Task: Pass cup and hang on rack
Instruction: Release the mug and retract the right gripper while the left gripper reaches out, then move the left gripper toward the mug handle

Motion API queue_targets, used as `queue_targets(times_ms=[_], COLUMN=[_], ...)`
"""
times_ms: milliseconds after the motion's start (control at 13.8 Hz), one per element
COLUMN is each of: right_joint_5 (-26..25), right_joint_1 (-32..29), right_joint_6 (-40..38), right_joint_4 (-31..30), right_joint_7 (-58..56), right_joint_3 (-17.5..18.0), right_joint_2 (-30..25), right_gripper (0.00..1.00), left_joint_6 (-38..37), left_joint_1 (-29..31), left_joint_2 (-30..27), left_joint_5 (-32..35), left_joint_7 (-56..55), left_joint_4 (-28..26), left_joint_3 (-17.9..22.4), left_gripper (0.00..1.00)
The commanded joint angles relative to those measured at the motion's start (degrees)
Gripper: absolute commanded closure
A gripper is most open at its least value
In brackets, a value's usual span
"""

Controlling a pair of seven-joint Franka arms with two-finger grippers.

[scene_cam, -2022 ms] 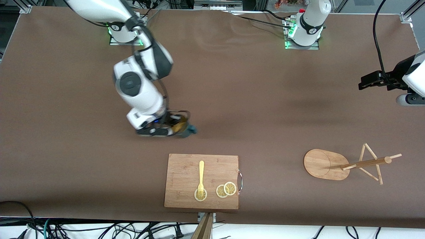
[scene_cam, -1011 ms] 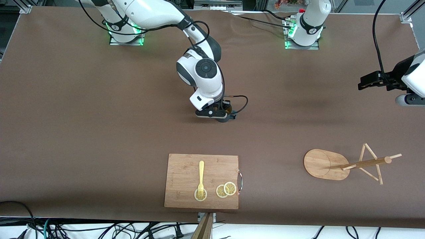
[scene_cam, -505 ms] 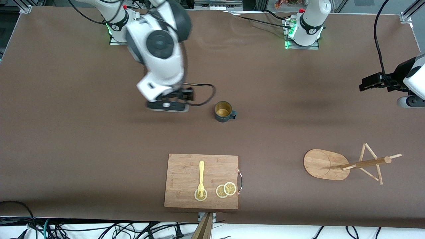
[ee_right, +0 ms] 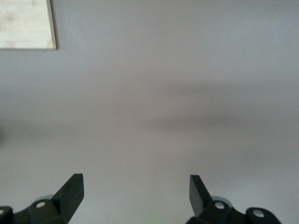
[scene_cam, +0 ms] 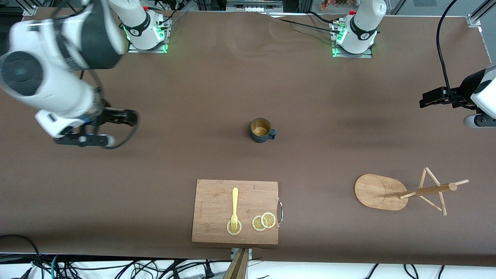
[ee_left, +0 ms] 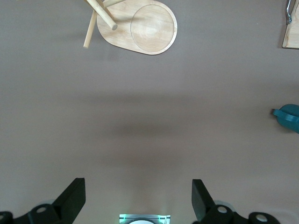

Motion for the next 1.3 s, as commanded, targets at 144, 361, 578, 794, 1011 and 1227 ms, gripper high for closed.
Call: queue_targets(times_ms=[144, 361, 578, 794, 1011, 1227], right_joint_5=[-6.6, -8.0, -8.2, -7.7, -7.7, -7.5], right_joint_1=[-20.9, -27.1, -28.1, -28.3, -28.0, -27.9], right_joint_6=[0.1, 0.4, 2.1, 0.7, -0.8, -0.3], right_joint_4=[-12.6, -14.8, -13.7, -12.9, -11.3, -11.1], right_joint_7=[-8.9, -9.1, -9.5, -11.2, -11.1, -10.9], right_joint_3=[15.8, 16.1, 16.0, 15.3, 15.4, 15.5], right_joint_2=[-12.1, -19.9, -20.1, -19.3, -18.3, -18.0], right_gripper=[0.0, 0.0, 0.0, 0.0, 0.0, 0.0], left_joint_6=[-0.9, -0.6, -0.2, 0.0, 5.4, 15.3], left_joint_1=[-0.5, -1.0, -2.3, -4.2, -4.3, -4.4], left_joint_2=[0.6, 0.9, 2.5, 4.8, 5.3, 5.4], left_joint_5=[-2.6, -4.8, -12.5, -17.8, -21.9, -27.3], left_joint_7=[2.1, 10.6, 17.3, 23.9, 32.4, 51.9], left_joint_4=[0.9, -1.3, -2.9, -2.9, -7.6, -16.0], left_joint_3=[-0.2, -0.4, -0.7, -2.4, -6.1, -7.6], left_gripper=[0.0, 0.0, 0.0, 0.0, 0.0, 0.0])
